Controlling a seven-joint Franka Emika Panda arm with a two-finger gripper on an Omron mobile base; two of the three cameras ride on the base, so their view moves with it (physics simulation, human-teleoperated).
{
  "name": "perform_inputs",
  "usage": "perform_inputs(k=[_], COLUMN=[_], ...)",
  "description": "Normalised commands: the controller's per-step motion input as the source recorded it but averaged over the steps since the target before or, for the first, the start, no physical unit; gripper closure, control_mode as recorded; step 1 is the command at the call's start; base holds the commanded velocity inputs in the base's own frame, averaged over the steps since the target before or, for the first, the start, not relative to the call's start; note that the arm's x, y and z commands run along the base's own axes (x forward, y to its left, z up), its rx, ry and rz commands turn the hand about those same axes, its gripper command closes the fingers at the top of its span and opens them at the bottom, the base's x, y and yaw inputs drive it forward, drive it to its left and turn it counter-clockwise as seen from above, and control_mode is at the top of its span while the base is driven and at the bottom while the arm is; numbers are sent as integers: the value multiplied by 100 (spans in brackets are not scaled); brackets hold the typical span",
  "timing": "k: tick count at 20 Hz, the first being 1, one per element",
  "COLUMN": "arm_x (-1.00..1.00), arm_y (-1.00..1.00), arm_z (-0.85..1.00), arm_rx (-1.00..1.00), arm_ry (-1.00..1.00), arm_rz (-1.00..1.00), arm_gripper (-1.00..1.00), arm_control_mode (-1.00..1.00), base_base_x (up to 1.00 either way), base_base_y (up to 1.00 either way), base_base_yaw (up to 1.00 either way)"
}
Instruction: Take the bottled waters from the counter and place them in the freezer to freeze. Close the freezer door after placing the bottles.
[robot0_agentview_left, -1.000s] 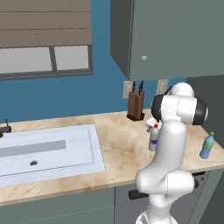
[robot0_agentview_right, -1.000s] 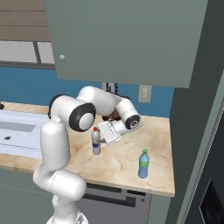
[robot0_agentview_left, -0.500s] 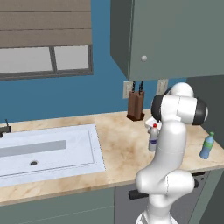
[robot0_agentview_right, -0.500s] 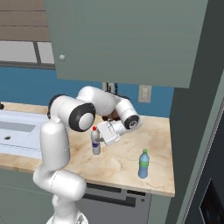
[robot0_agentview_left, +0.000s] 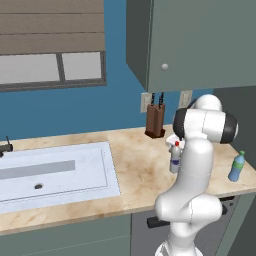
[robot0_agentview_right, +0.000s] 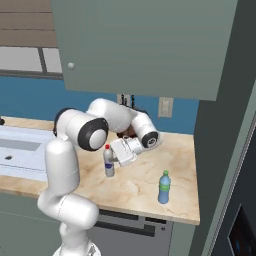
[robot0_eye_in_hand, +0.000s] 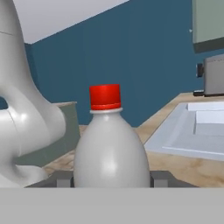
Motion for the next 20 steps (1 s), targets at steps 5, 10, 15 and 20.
perform_inputs(k=[5,10,15,20], arm_x=[-30,-87,-71,-39], arm_y=[13,-1,-3,-20], arm_z=[80,82,74,81], arm_rx=[-3,2,2,5], arm_ry=[-18,-17,-1,14], arm_rz=[-26,-51,-58,-61], arm_gripper=[100,100,100,100], arm_control_mode=[-100,-100,-100,-100], base_base_x=[0,0,0,0], base_base_y=[0,0,0,0], base_base_yaw=[0,0,0,0])
